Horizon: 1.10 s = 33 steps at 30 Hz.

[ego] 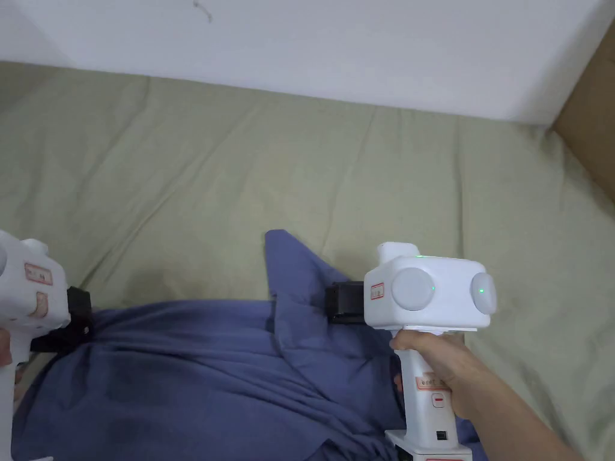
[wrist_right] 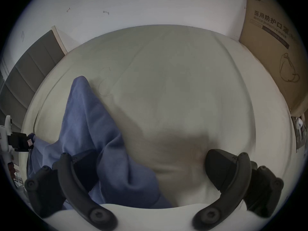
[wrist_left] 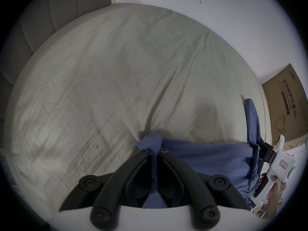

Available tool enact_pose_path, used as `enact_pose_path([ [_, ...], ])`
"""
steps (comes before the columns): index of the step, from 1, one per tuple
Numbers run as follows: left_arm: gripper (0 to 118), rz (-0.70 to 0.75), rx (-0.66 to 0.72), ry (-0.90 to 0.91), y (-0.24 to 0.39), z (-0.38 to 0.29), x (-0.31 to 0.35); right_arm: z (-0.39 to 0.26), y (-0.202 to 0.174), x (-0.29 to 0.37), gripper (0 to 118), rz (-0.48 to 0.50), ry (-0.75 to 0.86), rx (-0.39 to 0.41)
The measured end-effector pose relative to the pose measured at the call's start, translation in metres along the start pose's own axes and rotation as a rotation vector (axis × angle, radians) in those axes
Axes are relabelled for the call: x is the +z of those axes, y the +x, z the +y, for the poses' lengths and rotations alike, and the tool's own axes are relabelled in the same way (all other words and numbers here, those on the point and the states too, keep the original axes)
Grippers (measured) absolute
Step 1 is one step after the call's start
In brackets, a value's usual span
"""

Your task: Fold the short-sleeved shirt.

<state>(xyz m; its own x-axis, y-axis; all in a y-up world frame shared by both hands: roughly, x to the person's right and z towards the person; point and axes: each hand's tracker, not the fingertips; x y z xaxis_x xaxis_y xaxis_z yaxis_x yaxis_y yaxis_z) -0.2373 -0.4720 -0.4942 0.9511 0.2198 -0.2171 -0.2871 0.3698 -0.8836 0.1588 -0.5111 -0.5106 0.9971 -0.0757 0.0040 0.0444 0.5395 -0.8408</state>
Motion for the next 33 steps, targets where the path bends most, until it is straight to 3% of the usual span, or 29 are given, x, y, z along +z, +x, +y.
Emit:
enact_pose_path([
  [2, 4, -0.014, 0.018, 0.007, -0.003, 0.0, 0.0, 0.003, 0.004, 0.002, 118, 0.014, -0.026, -0.008],
  [4, 4, -0.021, 0.028, 0.013, -0.004, -0.002, 0.0, 0.007, 0.001, 0.003, 118, 0.008, -0.075, 0.033],
  [5, 4, -0.022, 0.027, 0.015, -0.004, -0.003, 0.0, 0.009, -0.002, 0.005, 115, -0.016, -0.085, 0.024],
  [6, 4, -0.022, 0.022, 0.017, -0.003, -0.002, 0.001, 0.011, -0.006, 0.01, 103, -0.049, -0.09, 0.004],
  [7, 4, -0.02, 0.018, 0.019, -0.003, -0.002, 0.002, 0.01, -0.011, 0.016, 84, -0.053, -0.078, -0.005],
  [8, 4, -0.017, 0.012, 0.022, -0.001, -0.003, 0.003, 0.007, -0.015, 0.026, 50, -0.073, -0.031, 0.005],
  [9, 4, -0.011, 0.011, 0.03, 0.0, -0.005, 0.004, 0.005, -0.018, 0.037, 3, -0.096, 0.034, 0.026],
  [10, 4, -0.006, 0.011, 0.038, 0.002, -0.006, 0.005, 0.002, -0.02, 0.044, 3, -0.101, 0.075, 0.028],
  [11, 4, 0.004, 0.002, 0.051, 0.004, -0.008, 0.006, -0.002, -0.018, 0.049, 3, -0.206, 0.08, 0.044],
  [12, 4, 0.011, -0.011, 0.068, 0.006, -0.013, 0.008, 0.001, -0.011, 0.05, 3, -0.039, 0.08, 0.014],
  [13, 4, 0.017, -0.015, 0.079, 0.007, -0.015, 0.01, 0.001, -0.005, 0.053, 3, -0.052, 0.041, -0.009],
  [16, 4, -0.025, 0.03, 0.099, 0.006, -0.016, 0.023, 0.014, 0.015, 0.072, 3, 0.023, 0.064, -0.196],
  [18, 4, -0.099, 0.054, 0.122, 0.006, -0.011, 0.041, 0.026, 0.028, 0.102, 3, 0.026, 0.125, -0.229],
  [21, 4, -0.15, -0.007, 0.204, 0.02, 0.004, 0.079, 0.052, 0.041, 0.15, 3, 0.009, 0.222, -0.174],
  [24, 4, -0.219, -0.022, 0.283, 0.044, 0.026, 0.122, 0.08, 0.052, 0.201, 3, 0.031, 0.328, -0.181],
  [29, 4, -0.22, -0.12, 0.456, 0.089, 0.076, 0.194, 0.134, 0.056, 0.278, 3, 0.063, 0.504, -0.095],
  [33, 4, -0.216, -0.155, 0.601, 0.118, 0.123, 0.242, 0.18, 0.05, 0.32, 3, 0.018, 0.634, -0.03],
])
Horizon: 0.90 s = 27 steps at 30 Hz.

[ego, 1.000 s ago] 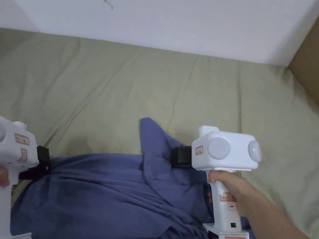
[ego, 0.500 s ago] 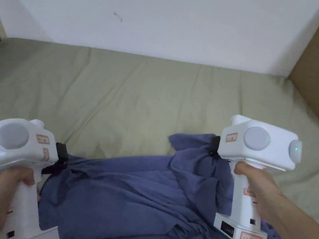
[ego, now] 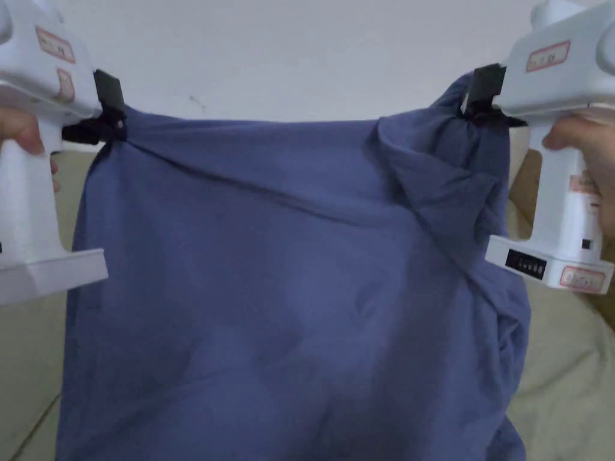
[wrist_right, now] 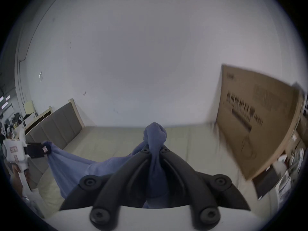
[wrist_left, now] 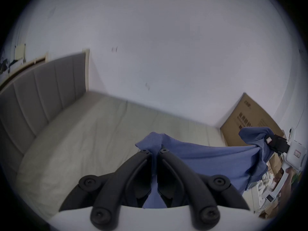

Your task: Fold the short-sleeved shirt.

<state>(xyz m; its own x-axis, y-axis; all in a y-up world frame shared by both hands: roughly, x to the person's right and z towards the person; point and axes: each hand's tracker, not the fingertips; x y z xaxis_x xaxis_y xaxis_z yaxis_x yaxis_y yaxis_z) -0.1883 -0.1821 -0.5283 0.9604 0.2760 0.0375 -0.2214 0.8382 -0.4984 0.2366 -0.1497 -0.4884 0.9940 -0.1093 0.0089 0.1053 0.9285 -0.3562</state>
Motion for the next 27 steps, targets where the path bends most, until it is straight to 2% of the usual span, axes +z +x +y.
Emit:
enact_pose_path([
  [5, 4, 0.058, -0.121, 0.173, 0.044, 0.05, 0.024, 0.062, -0.012, -0.007, 3, -0.033, 0.157, 0.094],
  [7, 4, 0.074, -0.137, 0.237, 0.05, 0.068, 0.026, 0.083, -0.017, -0.004, 3, -0.034, 0.207, 0.106],
  [12, 4, 0.069, -0.062, 0.359, 0.05, 0.093, 0.036, 0.13, -0.029, 0.0, 3, -0.026, 0.342, 0.1],
  [16, 4, 0.075, -0.035, 0.411, 0.044, 0.088, 0.04, 0.143, -0.047, 0.013, 3, -0.037, 0.4, 0.172],
  [19, 4, 0.071, 0.004, 0.383, 0.028, 0.069, 0.037, 0.129, -0.052, 0.018, 3, 0.014, 0.401, 0.166],
  [22, 4, 0.052, 0.069, 0.306, 0.005, 0.036, 0.033, 0.091, -0.055, 0.023, 3, 0.065, 0.329, 0.14],
  [27, 4, 0.052, 0.11, 0.18, -0.032, -0.05, 0.048, -0.009, -0.054, 0.042, 3, 0.129, 0.179, 0.113],
])
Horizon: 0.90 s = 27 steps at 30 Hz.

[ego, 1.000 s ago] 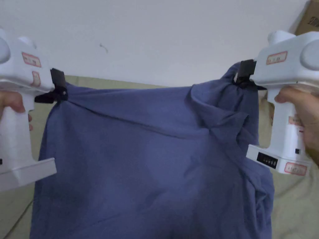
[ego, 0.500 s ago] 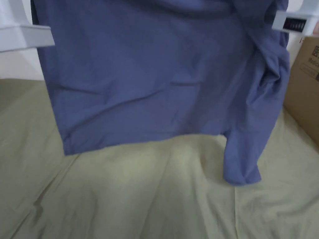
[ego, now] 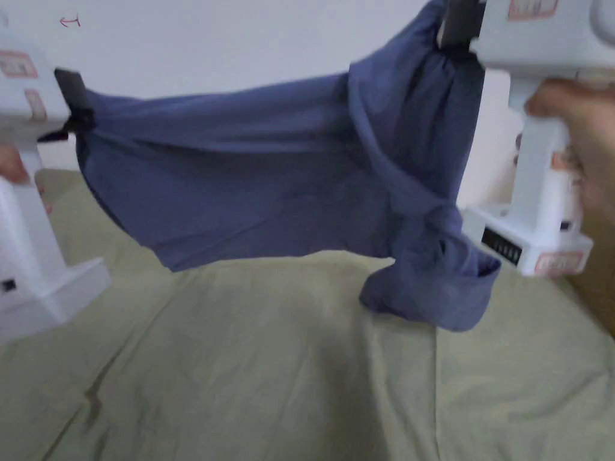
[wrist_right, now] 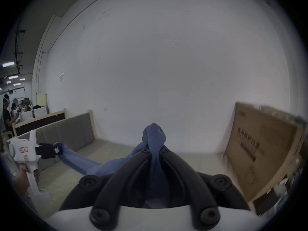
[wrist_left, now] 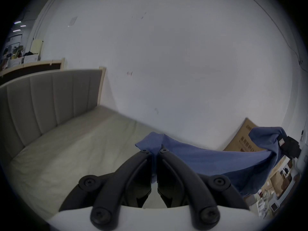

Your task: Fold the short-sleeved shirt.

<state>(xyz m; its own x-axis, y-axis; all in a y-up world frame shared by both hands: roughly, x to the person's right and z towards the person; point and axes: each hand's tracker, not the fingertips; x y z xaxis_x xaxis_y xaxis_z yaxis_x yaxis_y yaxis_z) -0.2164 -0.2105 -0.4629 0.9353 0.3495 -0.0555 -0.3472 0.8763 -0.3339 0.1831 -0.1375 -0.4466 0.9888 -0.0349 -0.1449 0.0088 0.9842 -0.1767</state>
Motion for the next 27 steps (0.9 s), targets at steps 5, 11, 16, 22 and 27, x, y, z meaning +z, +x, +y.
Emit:
enact_pose_path([
  [5, 4, 0.027, -0.017, -0.113, -0.068, -0.073, 0.03, -0.103, -0.015, 0.059, 3, 0.086, -0.146, -0.147],
  [11, 4, 0.094, 0.061, -0.286, -0.124, -0.161, 0.093, -0.21, -0.047, 0.14, 3, 0.123, -0.278, -0.257],
  [16, 4, 0.149, 0.094, -0.385, -0.152, -0.207, 0.13, -0.271, -0.075, 0.188, 3, 0.091, -0.417, -0.309],
  [22, 4, 0.183, 0.087, -0.451, -0.172, -0.228, 0.174, -0.305, -0.096, 0.231, 3, 0.066, -0.532, -0.277],
  [27, 4, 0.212, 0.067, -0.506, -0.186, -0.246, 0.2, -0.327, -0.107, 0.261, 3, 0.045, -0.632, -0.296],
])
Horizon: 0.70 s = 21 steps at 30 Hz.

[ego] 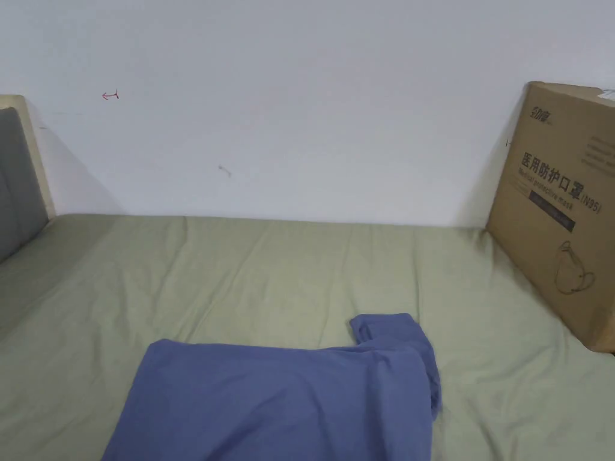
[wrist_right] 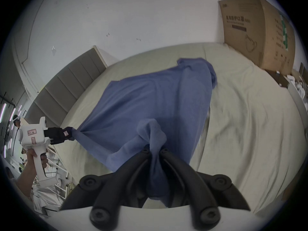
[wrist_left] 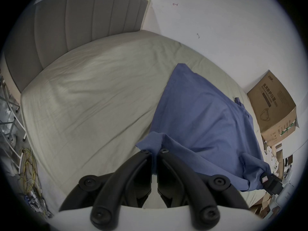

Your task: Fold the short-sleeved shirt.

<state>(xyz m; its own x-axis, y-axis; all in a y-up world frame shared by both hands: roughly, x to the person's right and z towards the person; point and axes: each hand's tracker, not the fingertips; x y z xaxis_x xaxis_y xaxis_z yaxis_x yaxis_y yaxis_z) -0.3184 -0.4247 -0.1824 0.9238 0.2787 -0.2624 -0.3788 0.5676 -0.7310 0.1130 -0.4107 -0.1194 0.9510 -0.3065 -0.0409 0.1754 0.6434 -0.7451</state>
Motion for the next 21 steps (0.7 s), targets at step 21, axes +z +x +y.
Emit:
enact_pose_path([
  [21, 31, 0.005, -0.11, -0.084, 0.001, -0.027, -0.001, -0.029, 0.004, 0.001, 6, -0.077, -0.094, -0.045],
])
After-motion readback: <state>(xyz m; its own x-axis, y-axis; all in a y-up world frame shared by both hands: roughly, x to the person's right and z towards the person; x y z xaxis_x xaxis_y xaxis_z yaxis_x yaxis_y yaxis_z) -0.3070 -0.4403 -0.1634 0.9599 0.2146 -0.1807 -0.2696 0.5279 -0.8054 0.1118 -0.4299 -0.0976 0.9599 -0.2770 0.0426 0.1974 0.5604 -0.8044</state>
